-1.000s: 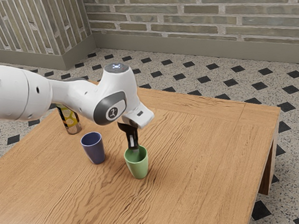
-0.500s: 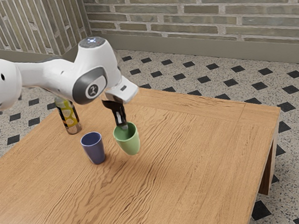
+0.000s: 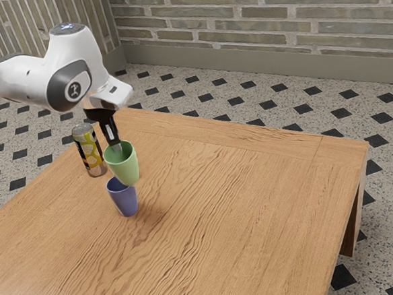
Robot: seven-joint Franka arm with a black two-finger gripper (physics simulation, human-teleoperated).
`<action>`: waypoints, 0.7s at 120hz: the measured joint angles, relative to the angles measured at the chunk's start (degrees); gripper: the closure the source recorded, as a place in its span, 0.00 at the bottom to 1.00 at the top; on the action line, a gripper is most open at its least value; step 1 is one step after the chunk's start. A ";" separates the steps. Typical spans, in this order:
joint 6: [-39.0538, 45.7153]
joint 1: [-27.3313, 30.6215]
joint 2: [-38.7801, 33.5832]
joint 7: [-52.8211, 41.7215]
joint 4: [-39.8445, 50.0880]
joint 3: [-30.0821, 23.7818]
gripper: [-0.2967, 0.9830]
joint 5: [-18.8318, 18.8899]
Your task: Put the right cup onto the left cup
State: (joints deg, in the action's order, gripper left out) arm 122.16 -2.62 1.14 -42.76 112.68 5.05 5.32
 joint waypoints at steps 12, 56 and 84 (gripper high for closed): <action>-0.98 1.34 0.16 -0.10 -0.40 0.36 0.85 0.12; -2.26 0.63 4.25 -1.60 -3.38 0.64 0.85 1.19; -2.67 2.10 4.69 -2.89 -4.17 0.69 0.85 2.14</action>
State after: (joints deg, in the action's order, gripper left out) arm 119.50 -0.51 5.83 -45.65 108.51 5.73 7.46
